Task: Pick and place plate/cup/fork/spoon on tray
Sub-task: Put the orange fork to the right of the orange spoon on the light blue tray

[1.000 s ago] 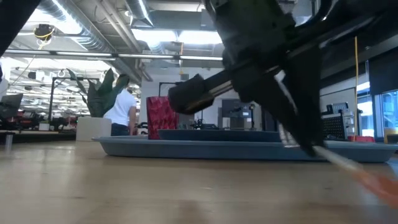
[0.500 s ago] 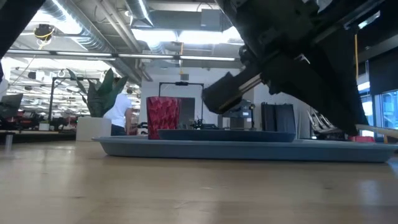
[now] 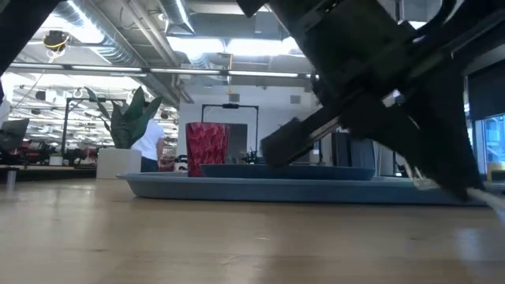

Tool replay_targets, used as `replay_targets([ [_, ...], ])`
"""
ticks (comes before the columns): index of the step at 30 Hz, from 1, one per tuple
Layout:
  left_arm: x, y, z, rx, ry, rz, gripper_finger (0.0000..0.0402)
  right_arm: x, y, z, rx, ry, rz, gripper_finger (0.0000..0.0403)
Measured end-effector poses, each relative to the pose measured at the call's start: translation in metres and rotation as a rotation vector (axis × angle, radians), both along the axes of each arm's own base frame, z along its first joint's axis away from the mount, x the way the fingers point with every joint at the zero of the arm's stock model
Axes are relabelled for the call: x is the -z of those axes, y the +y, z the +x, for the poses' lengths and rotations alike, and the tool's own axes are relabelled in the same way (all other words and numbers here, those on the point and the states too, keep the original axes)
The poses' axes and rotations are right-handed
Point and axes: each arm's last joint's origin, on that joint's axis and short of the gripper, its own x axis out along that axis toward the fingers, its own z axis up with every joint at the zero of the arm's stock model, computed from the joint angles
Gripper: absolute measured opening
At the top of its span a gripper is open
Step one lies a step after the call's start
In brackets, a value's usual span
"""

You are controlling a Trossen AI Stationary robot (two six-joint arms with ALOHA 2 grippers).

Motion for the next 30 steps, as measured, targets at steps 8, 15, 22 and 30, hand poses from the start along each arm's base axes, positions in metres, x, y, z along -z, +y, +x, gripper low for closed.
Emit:
replay_targets([
  [8, 0.006, -0.004, -0.001, 0.023, 0.016, -0.016, 0.0001, 0.000, 0.000, 0.000, 0.000, -0.001, 0.001, 0.0012],
  [15, 0.013, -0.001, 0.002, 0.039, 0.018, -0.015, 0.0005, 0.000, 0.000, 0.000, 0.001, -0.002, 0.002, 0.0012],
  [22, 0.023, -0.003, 0.003, 0.065, 0.040, -0.046, 0.0003, 0.000, 0.000, 0.000, 0.000, -0.004, 0.003, 0.0012],
  [30, 0.022, -0.001, 0.004, 0.047, 0.022, -0.026, 0.0017, 0.000, 0.000, 0.000, 0.001, -0.003, 0.003, 0.0012],
])
